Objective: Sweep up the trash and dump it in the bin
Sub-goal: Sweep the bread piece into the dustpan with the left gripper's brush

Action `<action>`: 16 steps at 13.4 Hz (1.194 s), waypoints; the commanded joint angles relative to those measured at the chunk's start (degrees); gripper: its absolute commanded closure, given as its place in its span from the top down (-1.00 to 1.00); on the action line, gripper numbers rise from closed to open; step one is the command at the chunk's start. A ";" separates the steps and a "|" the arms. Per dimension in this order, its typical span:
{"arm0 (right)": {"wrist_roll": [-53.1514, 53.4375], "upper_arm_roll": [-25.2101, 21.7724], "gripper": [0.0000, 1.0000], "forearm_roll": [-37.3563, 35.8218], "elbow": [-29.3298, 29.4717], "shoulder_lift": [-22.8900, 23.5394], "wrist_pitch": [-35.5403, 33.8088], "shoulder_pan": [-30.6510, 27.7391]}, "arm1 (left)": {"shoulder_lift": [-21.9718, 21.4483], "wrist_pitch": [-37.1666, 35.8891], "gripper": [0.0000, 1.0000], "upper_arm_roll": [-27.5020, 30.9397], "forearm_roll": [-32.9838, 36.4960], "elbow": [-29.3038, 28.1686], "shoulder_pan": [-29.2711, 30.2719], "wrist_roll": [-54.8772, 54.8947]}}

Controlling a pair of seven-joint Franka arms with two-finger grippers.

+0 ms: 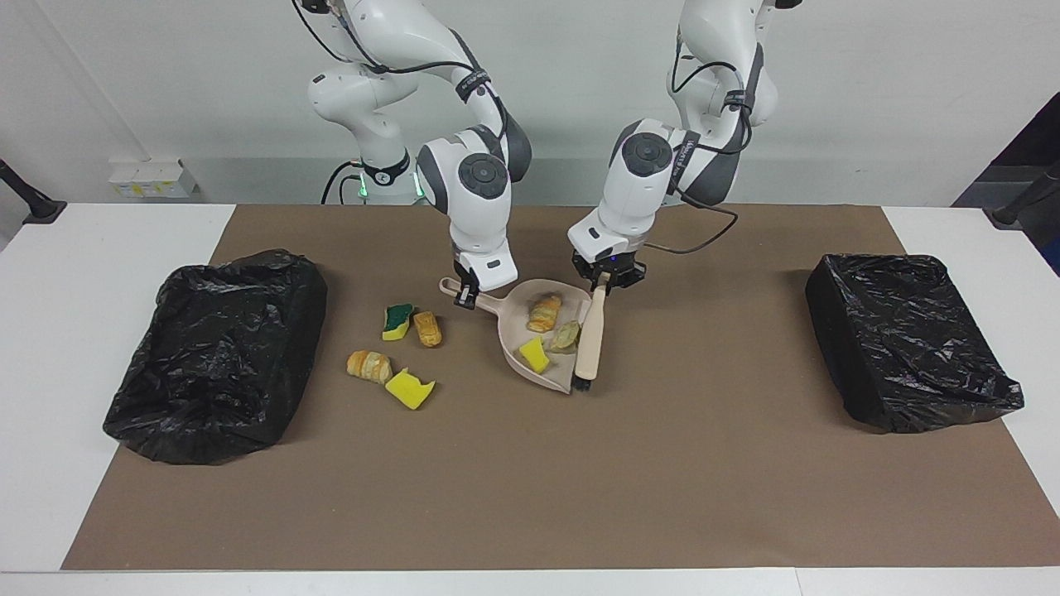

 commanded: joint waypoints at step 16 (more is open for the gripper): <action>-5.82 -0.39 -1.00 -0.09 4.79 -15.47 -16.59 -17.32 | -15.31 4.02 -1.00 -0.83 5.47 -19.72 -15.88 -35.70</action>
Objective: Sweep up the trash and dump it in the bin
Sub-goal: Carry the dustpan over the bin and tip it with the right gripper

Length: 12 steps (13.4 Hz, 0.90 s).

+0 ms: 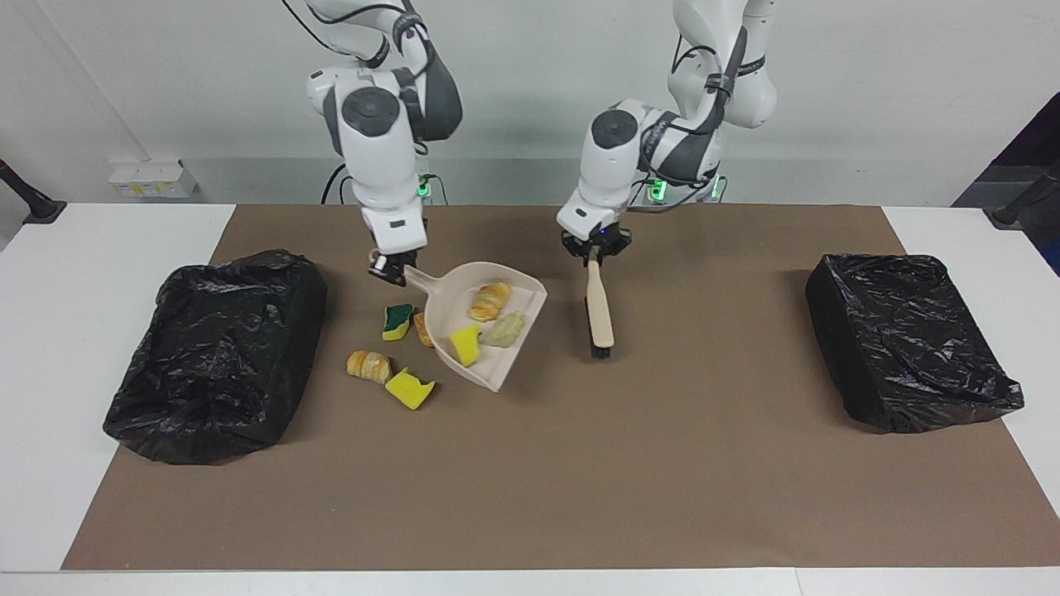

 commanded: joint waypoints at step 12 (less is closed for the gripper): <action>-35.39 0.18 -1.00 -16.60 6.05 -1.93 4.17 -34.09 | -6.15 4.06 -1.00 0.31 0.65 -9.75 -23.03 -25.53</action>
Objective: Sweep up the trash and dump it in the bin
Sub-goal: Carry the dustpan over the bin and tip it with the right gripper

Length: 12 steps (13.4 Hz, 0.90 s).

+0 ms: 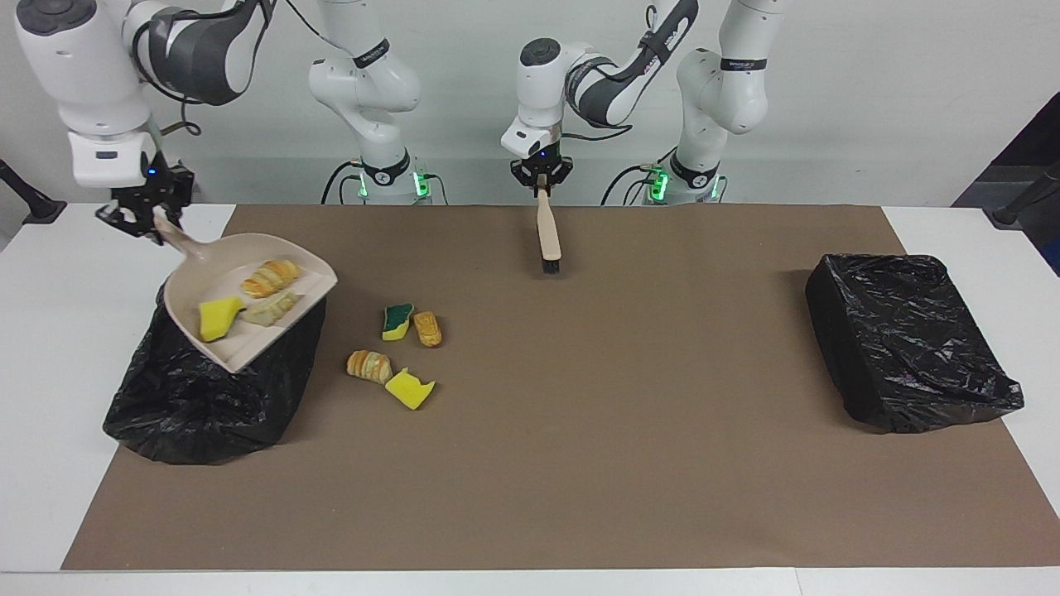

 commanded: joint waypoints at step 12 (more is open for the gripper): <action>-21.22 1.69 -1.00 -26.94 -3.41 2.49 11.10 -2.14 | 1.72 -2.14 1.00 1.64 0.80 3.09 3.61 4.76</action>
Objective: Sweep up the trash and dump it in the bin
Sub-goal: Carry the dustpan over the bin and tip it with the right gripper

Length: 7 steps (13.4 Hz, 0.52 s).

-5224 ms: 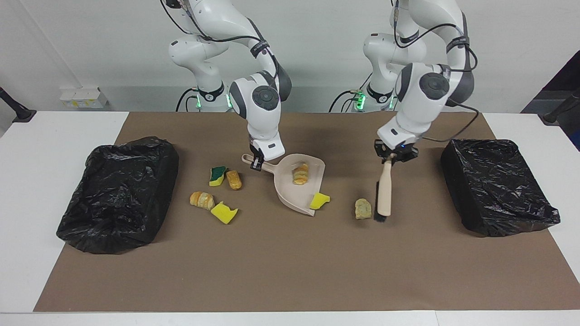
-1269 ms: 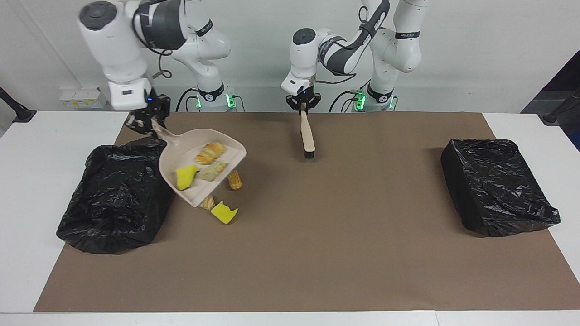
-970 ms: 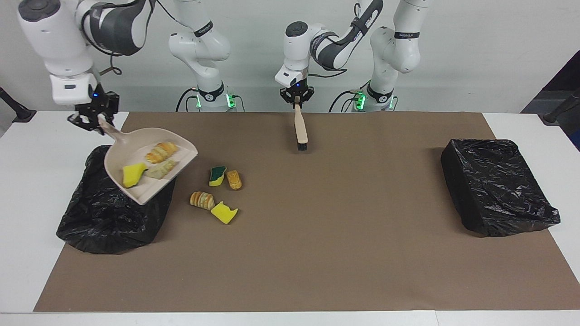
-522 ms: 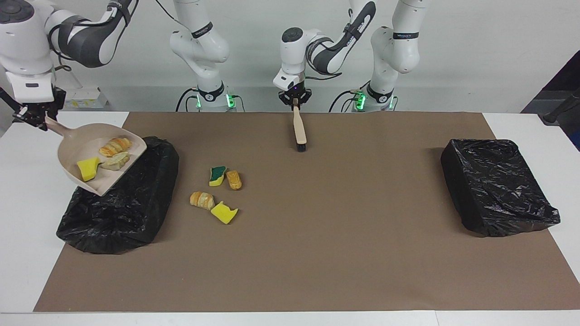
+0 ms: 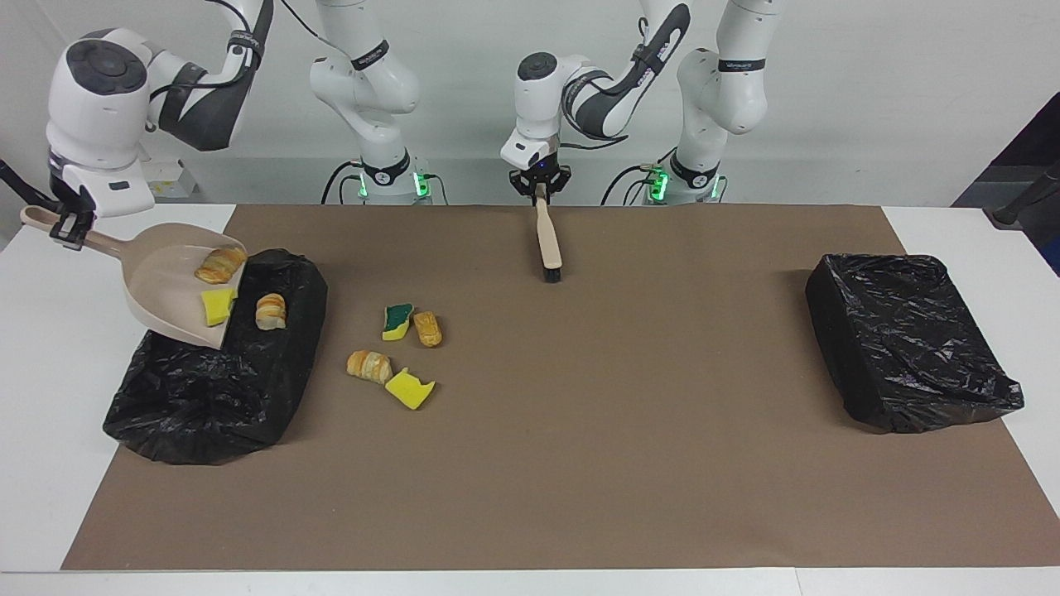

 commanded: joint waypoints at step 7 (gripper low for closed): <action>16.04 0.25 -1.00 -16.87 0.68 -0.62 -1.98 7.07 | -1.58 -14.54 1.00 0.31 1.50 15.56 21.18 28.05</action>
